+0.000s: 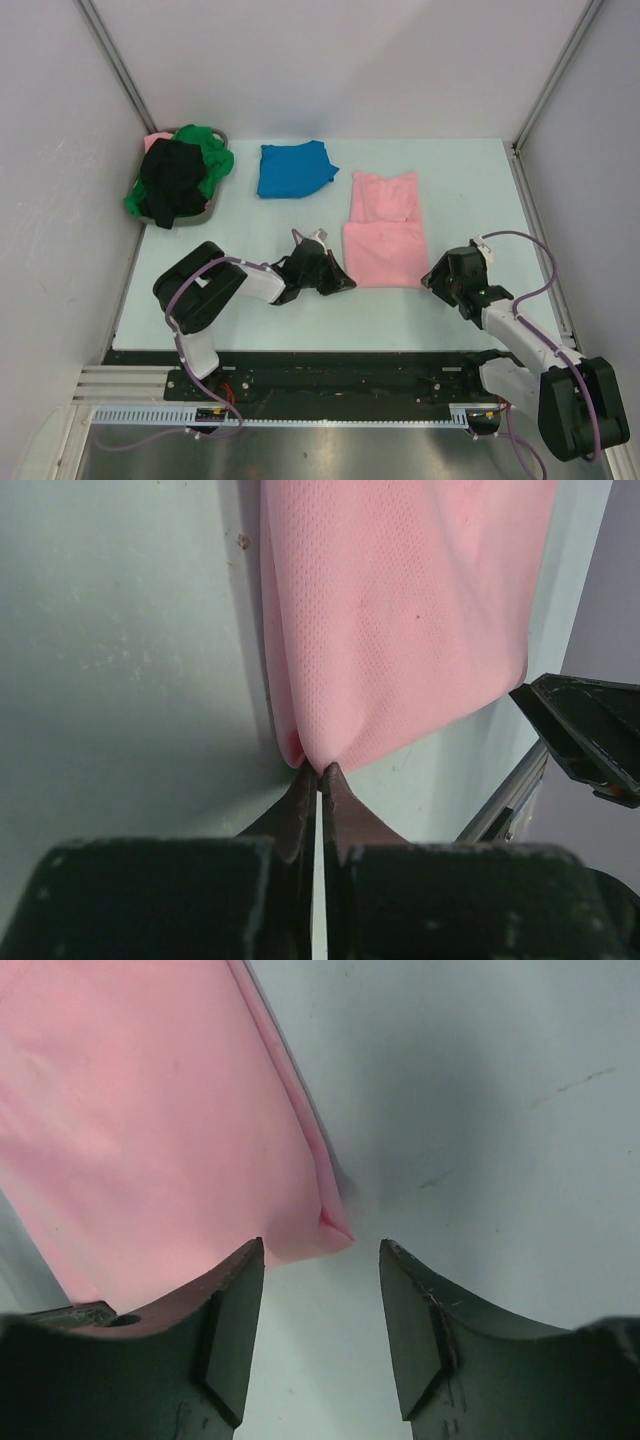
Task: Fold and stack the t-shirts
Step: Fold the tshirt
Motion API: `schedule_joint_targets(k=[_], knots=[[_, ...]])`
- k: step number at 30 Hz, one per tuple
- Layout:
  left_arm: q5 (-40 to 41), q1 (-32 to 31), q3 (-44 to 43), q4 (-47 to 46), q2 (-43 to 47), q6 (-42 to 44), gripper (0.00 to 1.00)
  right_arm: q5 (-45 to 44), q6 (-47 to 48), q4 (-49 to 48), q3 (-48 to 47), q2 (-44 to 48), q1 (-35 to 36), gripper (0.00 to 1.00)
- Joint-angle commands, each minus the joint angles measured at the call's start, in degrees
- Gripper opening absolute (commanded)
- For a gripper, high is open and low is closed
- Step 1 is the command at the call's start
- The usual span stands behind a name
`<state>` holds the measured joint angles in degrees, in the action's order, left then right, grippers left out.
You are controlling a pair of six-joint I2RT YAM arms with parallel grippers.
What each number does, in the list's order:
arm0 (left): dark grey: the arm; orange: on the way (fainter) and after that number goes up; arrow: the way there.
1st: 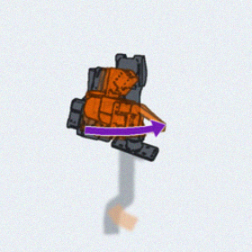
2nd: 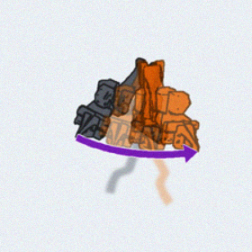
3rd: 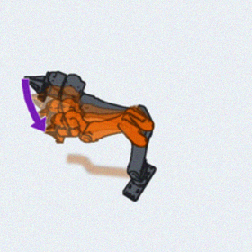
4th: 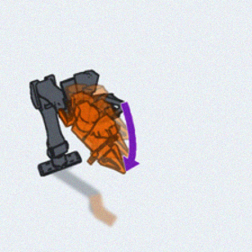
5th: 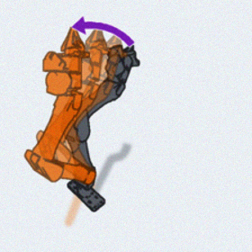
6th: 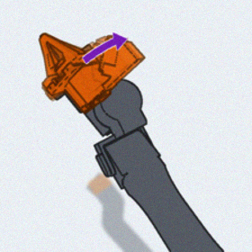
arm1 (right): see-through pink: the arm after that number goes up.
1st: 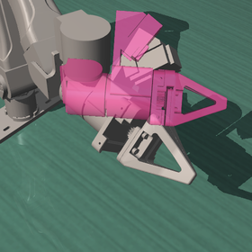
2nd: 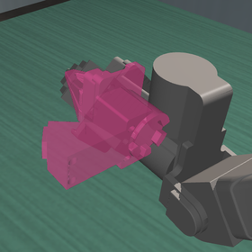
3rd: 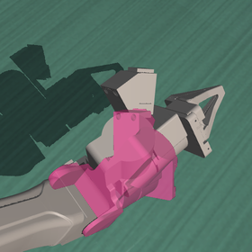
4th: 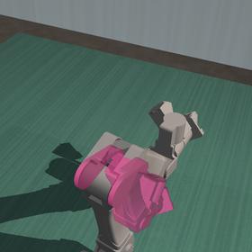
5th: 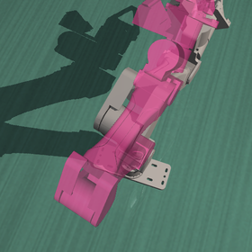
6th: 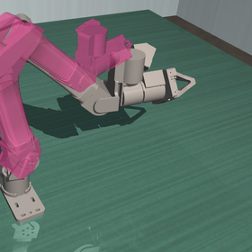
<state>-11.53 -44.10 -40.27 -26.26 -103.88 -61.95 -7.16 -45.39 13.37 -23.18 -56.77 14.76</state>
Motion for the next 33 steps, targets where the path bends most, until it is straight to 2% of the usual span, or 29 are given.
schedule_joint_targets(k=[1,2,7,10,12,13,14,19,23,29,33], knots=[[1.7,-0.3,2.1,3.2,0.3,1.3,0.0,1.4,-1.1,-3.7,0.9,-1.6,-0.3,0.5],[1.6,-0.3,2.2,3.1,0.4,1.3,0.0,1.4,-1.2,-4.0,1.0,-2.0,-0.3,0.47],[1.3,-0.6,4.0,1.9,1.2,0.9,0.0,2.1,-2.2,-7.0,1.8,-5.7,0.0,0.43],[1.4,-0.7,5.6,0.7,2.3,0.7,0.0,0.9,-1.9,-8.1,2.3,-7.5,0.2,0.3],[1.1,-1.1,6.6,-0.7,2.8,0.3,0.0,0.2,-1.8,-9.4,3.2,-8.2,0.1,0.16],[1.1,-1.5,7.7,-1.1,3.4,0.0,0.0,0.6,-1.8,-10.2,3.5,-8.5,0.2,0.05],[1.0,-2.0,8.3,-1.3,3.8,-0.4,0.0,0.7,-2.1,-10.1,3.6,-8.6,0.2,0.0],[2.4,-6.1,13.4,-2.7,7.8,-2.1,0.0,-1.0,-4.6,-4.7,3.9,-4.1,3.7,0.0],[5.2,-9.9,17.5,-2.2,13.1,-4.6,0.0,-6.8,-8.5,5.0,4.8,7.2,11.2,0.0],[10.5,-15.3,22.2,3.2,23.4,-8.0,0.0,-12.1,-14.7,16.3,5.1,15.4,21.1,0.0],[11.4,-16.7,22.1,8.9,30.6,-8.1,0.0,-16.1,-16.4,18.7,3.6,20.6,25.9,0.0]])
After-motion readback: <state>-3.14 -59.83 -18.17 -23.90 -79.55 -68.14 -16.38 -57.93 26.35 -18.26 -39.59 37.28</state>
